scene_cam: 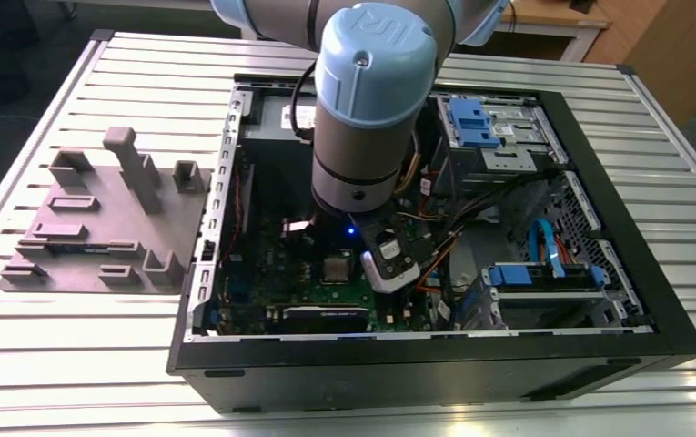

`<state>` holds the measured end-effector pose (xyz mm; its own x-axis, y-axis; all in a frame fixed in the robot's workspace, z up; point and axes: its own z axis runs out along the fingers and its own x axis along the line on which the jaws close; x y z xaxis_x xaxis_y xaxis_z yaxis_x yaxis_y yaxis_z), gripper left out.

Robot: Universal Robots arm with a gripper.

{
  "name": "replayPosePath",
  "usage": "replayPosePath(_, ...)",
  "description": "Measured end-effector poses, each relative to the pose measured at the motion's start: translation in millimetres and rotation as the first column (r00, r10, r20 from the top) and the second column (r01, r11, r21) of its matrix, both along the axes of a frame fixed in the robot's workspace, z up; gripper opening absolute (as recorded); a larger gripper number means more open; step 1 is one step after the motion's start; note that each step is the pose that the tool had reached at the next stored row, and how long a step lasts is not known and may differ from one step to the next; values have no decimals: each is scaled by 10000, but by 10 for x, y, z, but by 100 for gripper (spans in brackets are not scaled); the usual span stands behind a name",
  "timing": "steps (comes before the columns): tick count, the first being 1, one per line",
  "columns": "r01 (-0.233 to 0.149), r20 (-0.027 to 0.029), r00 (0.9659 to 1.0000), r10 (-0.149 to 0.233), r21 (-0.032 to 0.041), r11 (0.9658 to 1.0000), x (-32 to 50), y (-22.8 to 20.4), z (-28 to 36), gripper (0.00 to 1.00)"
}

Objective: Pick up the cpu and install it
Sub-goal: 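Place the cpu into insertion slot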

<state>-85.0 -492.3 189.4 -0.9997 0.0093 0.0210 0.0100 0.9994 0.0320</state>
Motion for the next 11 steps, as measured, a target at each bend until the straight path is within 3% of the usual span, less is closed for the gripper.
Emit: replayPosePath(11,-61,0,10000,61,0,10000,-2,-18,0,51)
